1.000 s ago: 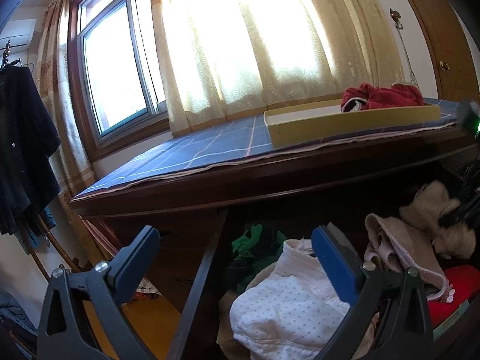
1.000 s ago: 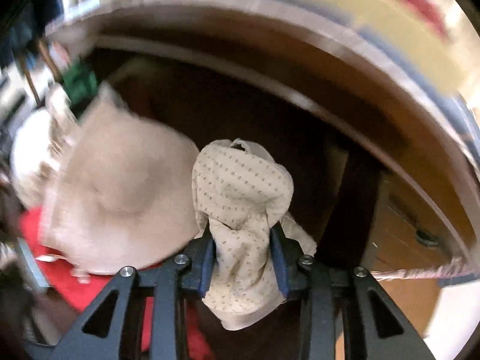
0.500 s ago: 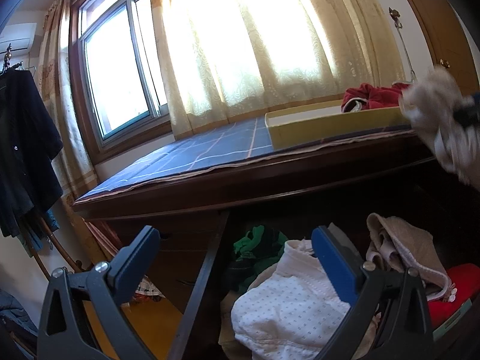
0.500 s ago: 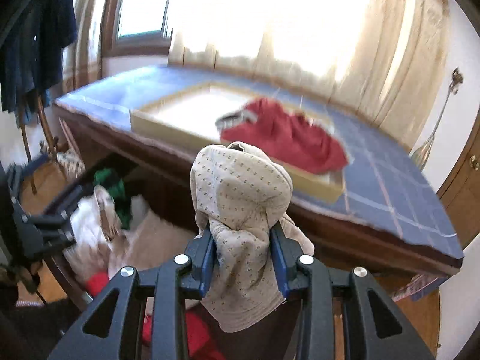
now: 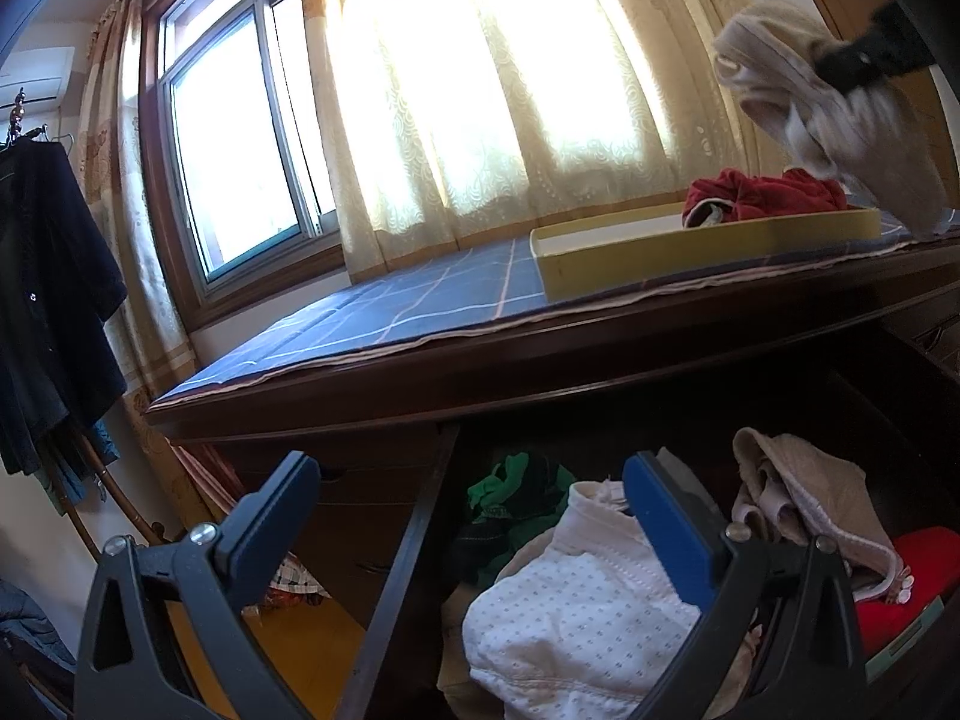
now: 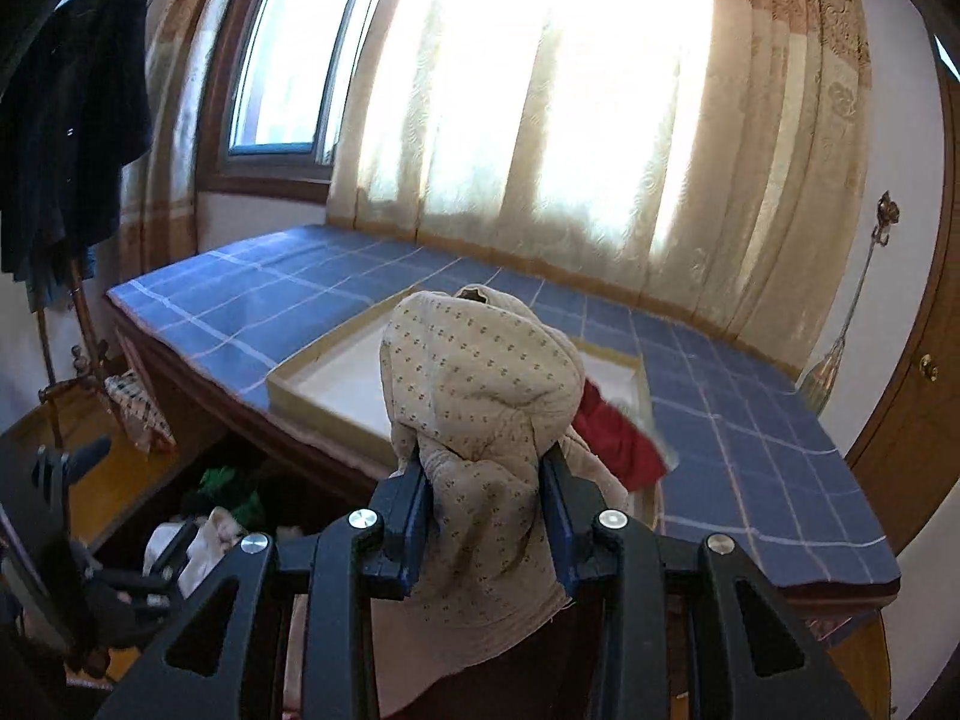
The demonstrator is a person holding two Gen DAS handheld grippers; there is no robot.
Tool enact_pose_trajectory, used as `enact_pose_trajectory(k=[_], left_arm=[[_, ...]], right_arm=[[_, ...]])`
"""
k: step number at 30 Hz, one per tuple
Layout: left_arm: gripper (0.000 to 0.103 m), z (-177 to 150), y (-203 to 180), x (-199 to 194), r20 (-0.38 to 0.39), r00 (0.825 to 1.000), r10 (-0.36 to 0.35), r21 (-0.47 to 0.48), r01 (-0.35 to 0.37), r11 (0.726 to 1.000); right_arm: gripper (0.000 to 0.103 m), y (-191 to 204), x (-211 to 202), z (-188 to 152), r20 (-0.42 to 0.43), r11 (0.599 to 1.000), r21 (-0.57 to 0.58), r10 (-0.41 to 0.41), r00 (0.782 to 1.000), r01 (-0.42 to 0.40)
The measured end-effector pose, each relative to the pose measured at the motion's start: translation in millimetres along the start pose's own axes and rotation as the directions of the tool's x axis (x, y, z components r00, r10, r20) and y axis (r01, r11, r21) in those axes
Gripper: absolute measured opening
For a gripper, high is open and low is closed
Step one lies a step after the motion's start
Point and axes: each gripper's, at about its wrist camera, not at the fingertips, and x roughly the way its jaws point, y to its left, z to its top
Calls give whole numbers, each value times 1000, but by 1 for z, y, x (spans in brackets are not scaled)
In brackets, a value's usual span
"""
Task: Take underwear out of drawer
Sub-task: 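Lift the beige dotted underwear with the right gripper over the tray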
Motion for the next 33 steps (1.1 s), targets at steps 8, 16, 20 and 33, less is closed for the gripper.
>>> enact_pose_trajectory(k=[8,16,20,33], left_arm=[[103,0,0,0,0,1000,0,1,0,1000],[103,0,0,-1,1,1000,-1,1,1,1000],[103,2,0,0,2,1000,-3,3,3,1000],[103,3,2,0,8,1000,-11,6,11,1000]], right_arm=[[36,-15,31,21,11,993,45,-113,994,113],[36,-37,80,38,-9,965,93,-245,970,245],[36,-48,102,45,-36,950,104,-292,956,294],[36,-79,159,46,-167,927,130,-329,929,352]])
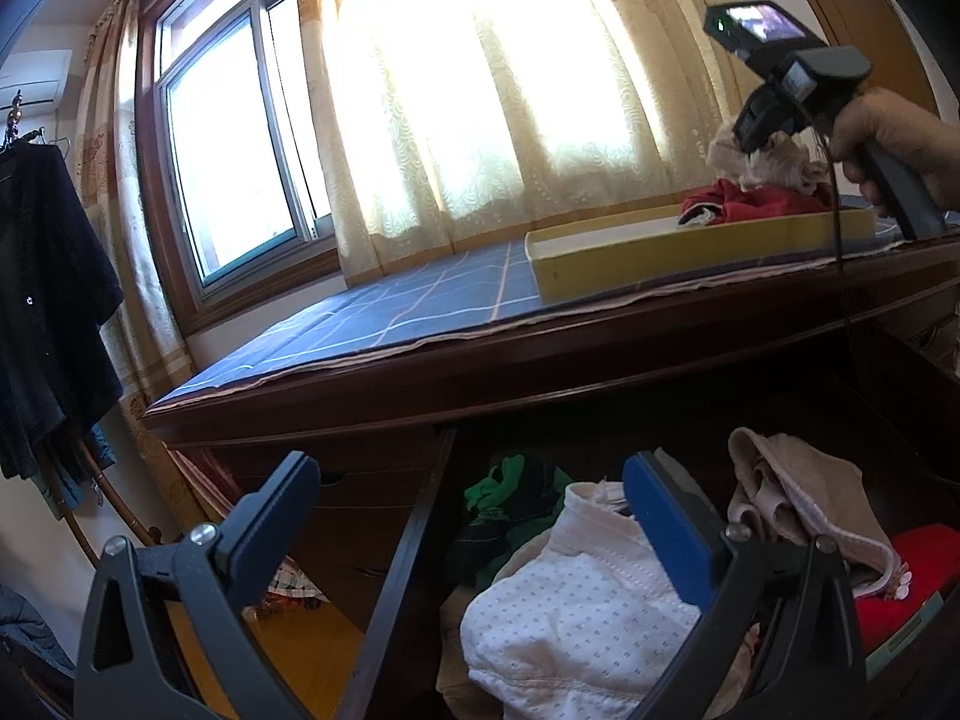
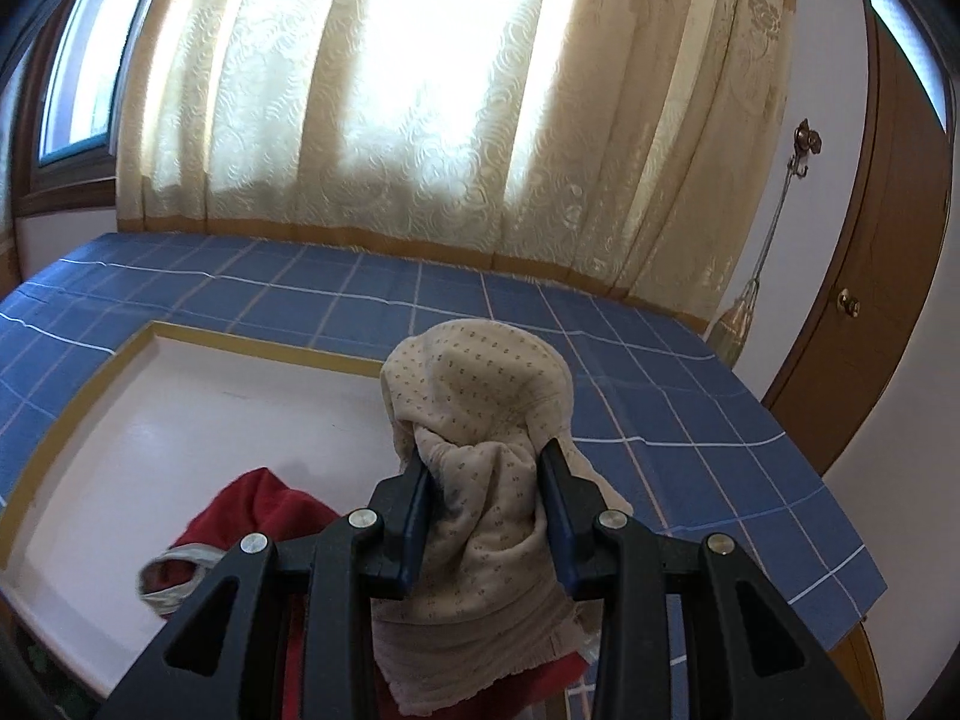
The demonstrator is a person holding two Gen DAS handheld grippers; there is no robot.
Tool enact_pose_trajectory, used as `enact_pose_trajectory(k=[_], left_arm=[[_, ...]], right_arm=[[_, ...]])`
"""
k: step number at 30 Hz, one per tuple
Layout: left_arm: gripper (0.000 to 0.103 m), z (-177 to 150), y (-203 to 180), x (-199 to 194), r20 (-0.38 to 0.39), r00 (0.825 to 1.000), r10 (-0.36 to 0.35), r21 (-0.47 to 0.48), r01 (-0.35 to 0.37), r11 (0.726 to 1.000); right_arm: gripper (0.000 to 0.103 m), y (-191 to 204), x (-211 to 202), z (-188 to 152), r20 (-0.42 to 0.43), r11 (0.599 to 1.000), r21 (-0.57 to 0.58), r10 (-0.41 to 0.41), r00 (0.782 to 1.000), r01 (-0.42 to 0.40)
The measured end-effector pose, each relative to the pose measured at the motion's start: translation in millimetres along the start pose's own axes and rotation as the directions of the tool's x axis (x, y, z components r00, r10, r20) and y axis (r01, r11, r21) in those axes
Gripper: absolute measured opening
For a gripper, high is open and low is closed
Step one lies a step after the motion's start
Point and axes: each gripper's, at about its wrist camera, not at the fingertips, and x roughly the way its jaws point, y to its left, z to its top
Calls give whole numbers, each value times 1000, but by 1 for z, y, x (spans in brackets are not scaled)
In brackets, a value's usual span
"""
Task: Take underwear out of drawer
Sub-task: 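Lift the beige dotted underwear with the right gripper over the tray, then open the right gripper to drop the beige dotted underwear in the tray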
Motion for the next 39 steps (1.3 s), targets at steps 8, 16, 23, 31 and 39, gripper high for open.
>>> enact_pose_trajectory(k=[8,16,23,31,39], left_arm=[[103,0,-1,1,1,1000,-2,1,2,1000],[103,-1,-1,1,2,1000,-2,2,2,1000],[103,-1,-1,0,2,1000,-2,2,2,1000],[103,-1,-1,0,2,1000,-2,2,2,1000],[103,-1,-1,1,3,1000,-1,2,1,1000]], right_arm=[[36,-1,17,-1,-31,1000,-4,-25,999,25],[36,4,26,0,-48,998,-36,-47,998,45],[36,8,34,-2,-59,996,-62,-71,996,67],[36,11,36,-2,-64,994,-80,-83,995,78],[49,11,34,-4,-50,993,-82,-86,995,81]])
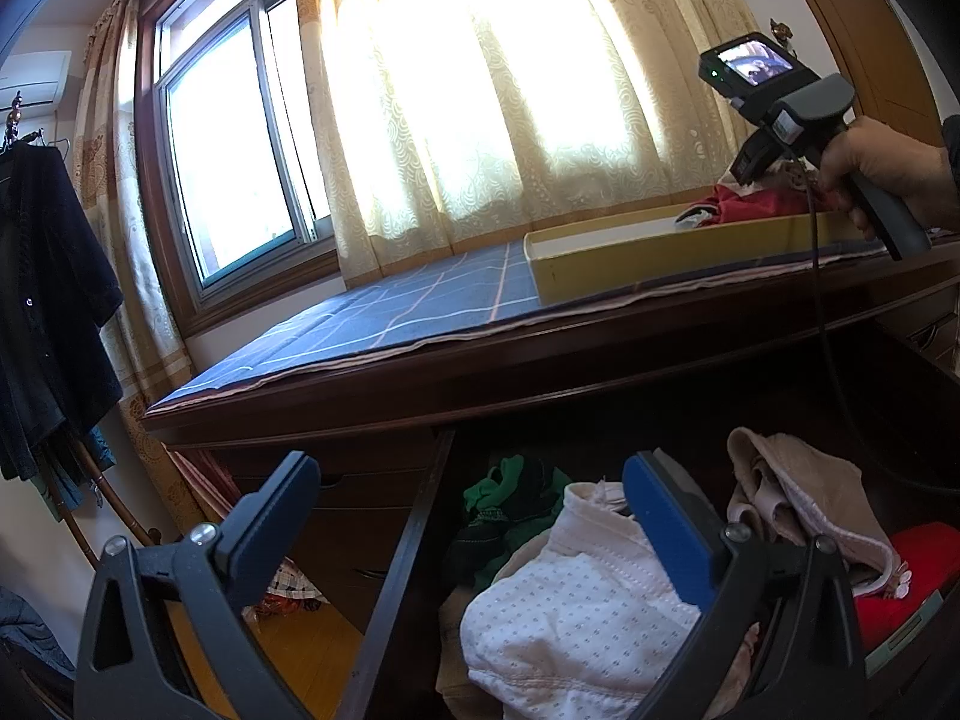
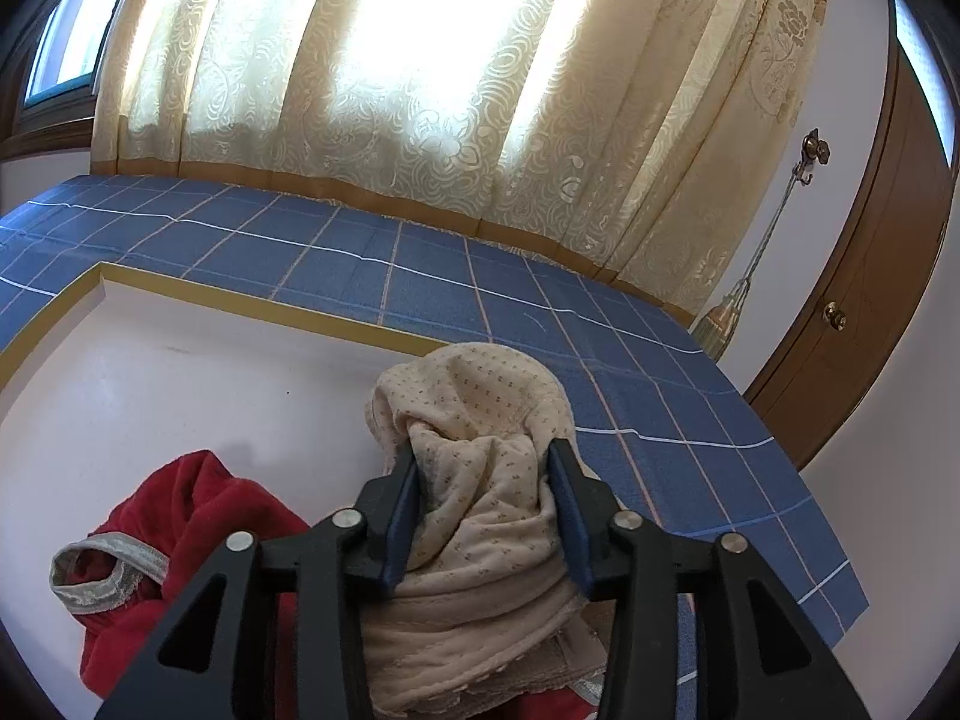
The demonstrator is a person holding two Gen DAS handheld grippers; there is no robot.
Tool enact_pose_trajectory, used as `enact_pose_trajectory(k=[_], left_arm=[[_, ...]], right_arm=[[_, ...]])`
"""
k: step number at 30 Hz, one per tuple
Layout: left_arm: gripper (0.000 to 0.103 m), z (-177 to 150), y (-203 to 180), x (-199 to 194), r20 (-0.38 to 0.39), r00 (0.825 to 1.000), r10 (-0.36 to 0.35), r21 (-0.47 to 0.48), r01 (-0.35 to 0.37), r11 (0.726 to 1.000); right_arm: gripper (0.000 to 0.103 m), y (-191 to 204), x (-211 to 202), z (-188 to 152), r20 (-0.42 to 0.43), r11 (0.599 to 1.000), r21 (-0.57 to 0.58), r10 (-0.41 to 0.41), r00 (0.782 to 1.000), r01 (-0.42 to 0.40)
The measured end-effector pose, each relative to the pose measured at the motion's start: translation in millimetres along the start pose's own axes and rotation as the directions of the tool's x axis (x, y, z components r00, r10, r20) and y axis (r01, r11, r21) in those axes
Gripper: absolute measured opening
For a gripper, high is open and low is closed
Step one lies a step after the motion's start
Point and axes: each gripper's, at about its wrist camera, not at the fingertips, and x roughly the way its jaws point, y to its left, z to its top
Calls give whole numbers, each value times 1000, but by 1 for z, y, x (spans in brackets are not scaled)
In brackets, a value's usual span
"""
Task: Take underwear out of drawer
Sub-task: 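Open the right gripper to drop the beige dotted underwear in the tray, then move the right tool down into the drawer toward the beige lace garment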
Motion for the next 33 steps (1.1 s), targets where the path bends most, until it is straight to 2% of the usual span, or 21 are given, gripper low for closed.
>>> enact_pose_trajectory(k=[3,6,7,9,12,16,18,21,27,33], left_arm=[[103,0,0,0,0,1000,0,0,0,1000],[103,0,0,1,0,1000,-1,1,1,1000],[103,0,0,0,0,1000,0,1,0,1000],[103,0,0,-1,-1,1000,0,1,0,1000],[103,0,0,-2,0,1000,1,1,-1,1000],[103,0,1,-2,0,1000,5,3,-5,1000],[103,1,1,-1,-2,1000,8,4,-8,1000],[103,1,1,-1,0,1000,12,7,-12,1000],[103,0,1,-1,-4,1000,13,6,-13,1000],[103,-1,0,-1,-3,1000,20,10,-20,1000]], right_arm=[[59,-5,-4,-1,22,999,26,21,1000,-22],[61,-22,-20,-8,130,984,110,123,984,-138],[61,-34,-31,-14,187,969,161,155,970,-186],[65,-51,-44,-25,236,948,230,165,958,-220],[65,-68,-58,-40,266,931,282,155,952,-231],[65,-82,-81,-64,296,923,280,177,939,-262],[65,-84,-87,-72,288,924,275,183,940,-264],[65,-82,-95,-85,227,927,251,224,948,-280],[65,-66,-113,-123,129,909,191,350,928,-370],[65,-53,-121,-159,68,895,182,402,913,-407]])
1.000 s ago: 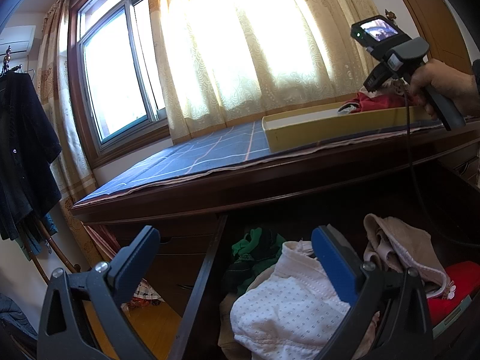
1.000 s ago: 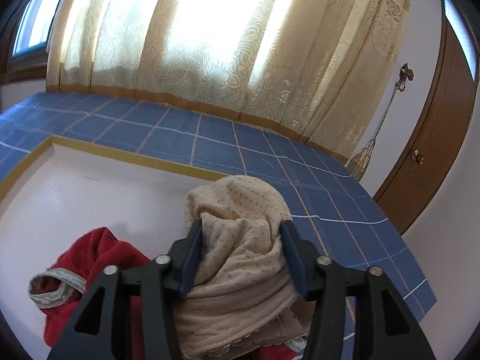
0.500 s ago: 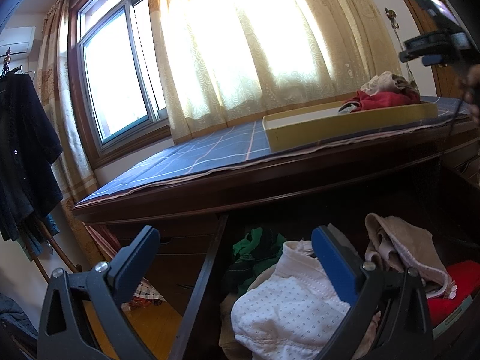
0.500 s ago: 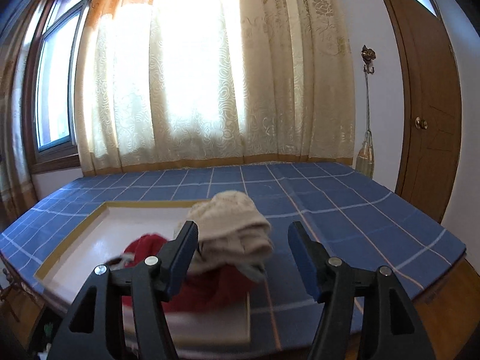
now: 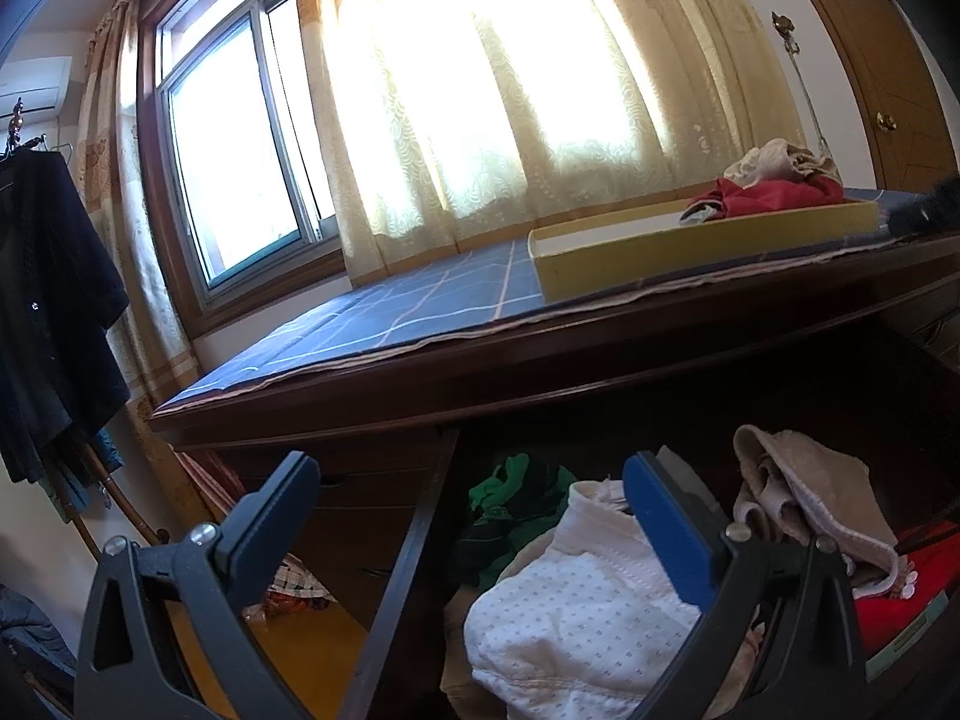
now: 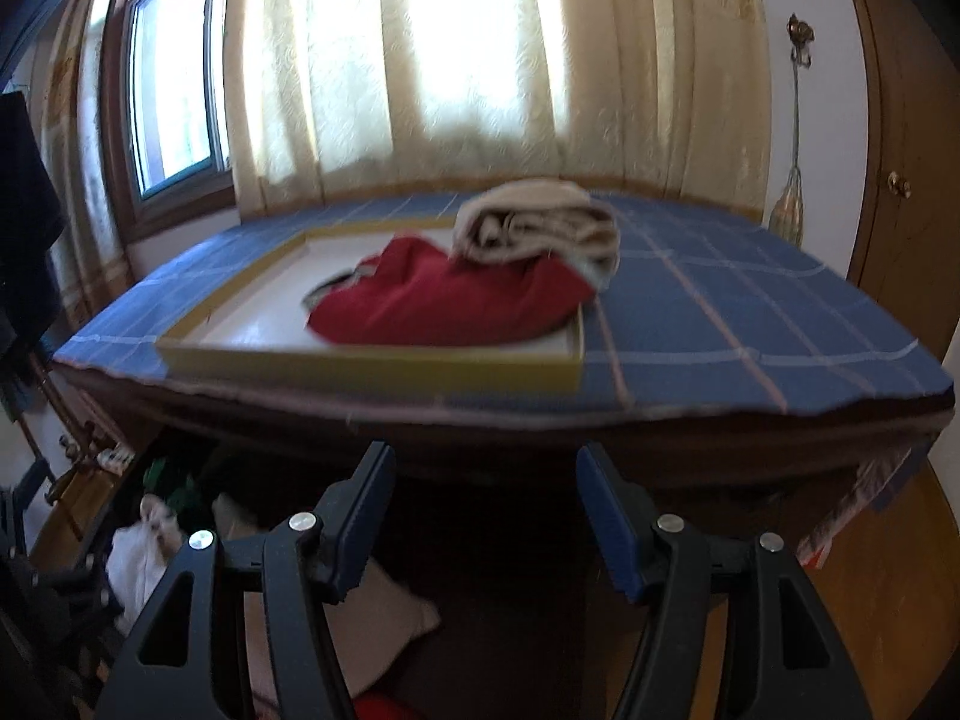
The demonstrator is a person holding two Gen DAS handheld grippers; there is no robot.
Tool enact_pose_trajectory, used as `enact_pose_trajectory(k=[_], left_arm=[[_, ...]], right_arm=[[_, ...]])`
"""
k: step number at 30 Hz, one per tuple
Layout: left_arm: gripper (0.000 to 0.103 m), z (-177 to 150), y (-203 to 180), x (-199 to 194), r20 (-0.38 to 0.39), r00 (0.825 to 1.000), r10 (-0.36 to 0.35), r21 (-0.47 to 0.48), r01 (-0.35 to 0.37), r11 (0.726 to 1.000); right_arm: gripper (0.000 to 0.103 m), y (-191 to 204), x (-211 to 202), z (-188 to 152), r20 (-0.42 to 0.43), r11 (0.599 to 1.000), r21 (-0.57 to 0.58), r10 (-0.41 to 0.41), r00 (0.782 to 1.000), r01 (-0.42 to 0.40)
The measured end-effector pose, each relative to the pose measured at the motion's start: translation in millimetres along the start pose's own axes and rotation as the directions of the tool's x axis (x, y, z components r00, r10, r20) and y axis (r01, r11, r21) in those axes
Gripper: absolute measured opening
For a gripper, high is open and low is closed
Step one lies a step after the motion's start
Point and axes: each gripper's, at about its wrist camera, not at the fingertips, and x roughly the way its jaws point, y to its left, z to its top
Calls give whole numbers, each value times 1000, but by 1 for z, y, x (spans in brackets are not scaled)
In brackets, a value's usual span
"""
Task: Take underwear out of drawer
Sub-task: 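Move the right tool down into the drawer toward the beige lace garment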
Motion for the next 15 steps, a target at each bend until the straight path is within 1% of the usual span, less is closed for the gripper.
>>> enact_pose_trajectory(k=[6,12,15], left_arm=[[103,0,-1,2,-13,1000,11,4,-11,1000],[103,1,-1,6,-36,999,15,0,-15,1000],[103,1,0,8,-56,998,11,-5,-11,1000]], right_arm=[[65,0,-5,-25,-57,1000,9,18,998,-18],[65,4,-6,-39,-106,999,1,38,994,-38],[65,7,-7,-43,-130,998,-6,63,989,-64]])
